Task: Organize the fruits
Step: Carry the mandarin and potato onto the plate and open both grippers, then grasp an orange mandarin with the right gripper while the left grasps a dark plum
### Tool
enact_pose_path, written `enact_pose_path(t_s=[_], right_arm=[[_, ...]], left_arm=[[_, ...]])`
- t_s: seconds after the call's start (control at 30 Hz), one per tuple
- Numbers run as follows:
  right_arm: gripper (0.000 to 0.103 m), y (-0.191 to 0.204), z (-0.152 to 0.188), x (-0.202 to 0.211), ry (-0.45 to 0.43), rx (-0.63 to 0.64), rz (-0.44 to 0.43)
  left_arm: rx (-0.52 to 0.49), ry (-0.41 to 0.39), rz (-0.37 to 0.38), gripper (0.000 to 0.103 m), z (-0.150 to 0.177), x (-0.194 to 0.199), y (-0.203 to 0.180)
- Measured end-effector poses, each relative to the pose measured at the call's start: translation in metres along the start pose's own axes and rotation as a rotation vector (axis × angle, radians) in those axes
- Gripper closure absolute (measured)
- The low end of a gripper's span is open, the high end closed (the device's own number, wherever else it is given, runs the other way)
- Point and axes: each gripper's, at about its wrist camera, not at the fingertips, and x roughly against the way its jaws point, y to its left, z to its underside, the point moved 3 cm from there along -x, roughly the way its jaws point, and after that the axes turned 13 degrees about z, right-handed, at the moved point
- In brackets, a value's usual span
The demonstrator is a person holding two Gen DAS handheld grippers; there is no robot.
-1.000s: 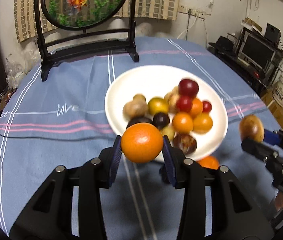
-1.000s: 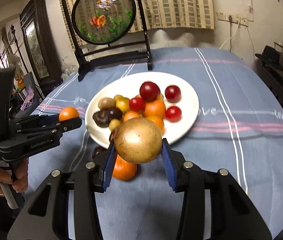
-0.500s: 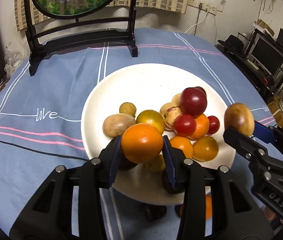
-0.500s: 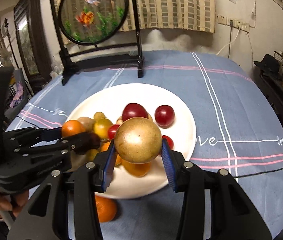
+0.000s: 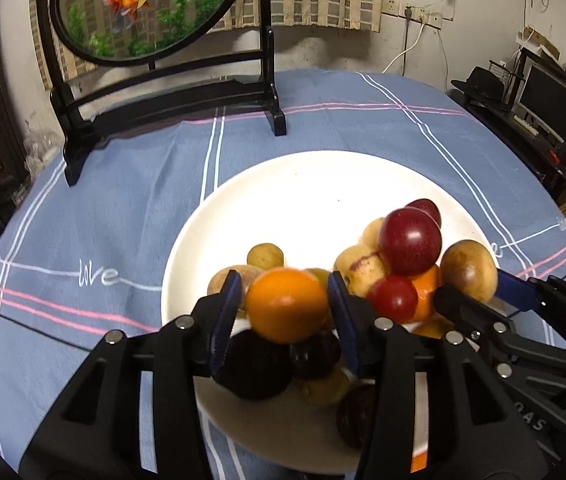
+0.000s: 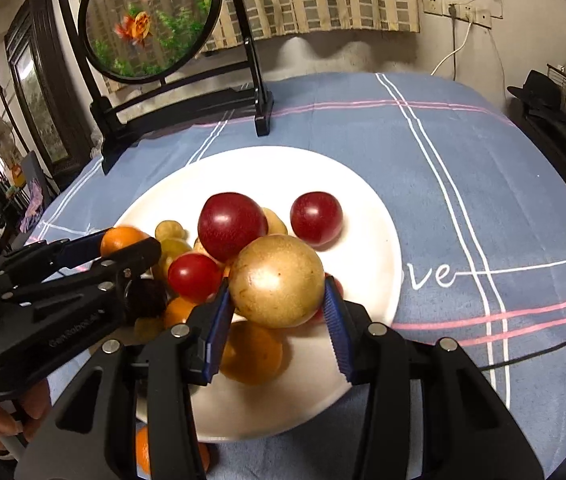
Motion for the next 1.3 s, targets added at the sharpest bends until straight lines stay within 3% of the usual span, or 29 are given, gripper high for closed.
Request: enact_pose_path(t_s=[0.07, 0.17, 0.4, 0.5, 0.67, 0.83, 1.1, 1.3], right_arm=[[0.048, -0.002, 0.000, -0.002, 0.007, -0.018, -0.009], [0.047, -0.005, -0.001, -0.001, 0.008, -0.032, -0.016], [0.047, -0.010, 0.000, 0.010, -0.019, -0.052, -0.032], [0.047, -0.014, -0.001, 0.019, -0.046, -0.060, -0.038], [0.046, -0.017, 0.002, 0.034, -0.061, -0.072, -0.066], [0.033, -0.013, 0.011, 0.053, -0.077, -0.061, -0.063], [0.033, 0.014, 0.050, 0.085, -0.109, 0.110, 0.001], [0.033, 0.030, 0.082, 0.091, -0.069, 0.215, 0.006]], left_arm=[[-0.010, 0.003, -0.011, 0.046, -0.002, -0.002, -0.001], [-0.007, 0.011, -0.008, 0.033, -0.004, -0.005, -0.001], [0.031, -0.003, 0.000, 0.026, -0.002, 0.007, 0.002], [0.032, -0.043, 0.003, 0.016, -0.001, 0.026, 0.002], [0.027, -0.087, -0.009, 0.014, 0.009, 0.054, 0.006], [0.042, -0.068, -0.008, 0.013, 0.031, 0.073, 0.019], [0.055, -0.063, -0.007, 0.010, 0.062, 0.097, 0.031], [0.031, -0.055, -0.003, 0.010, 0.083, 0.107, 0.026]])
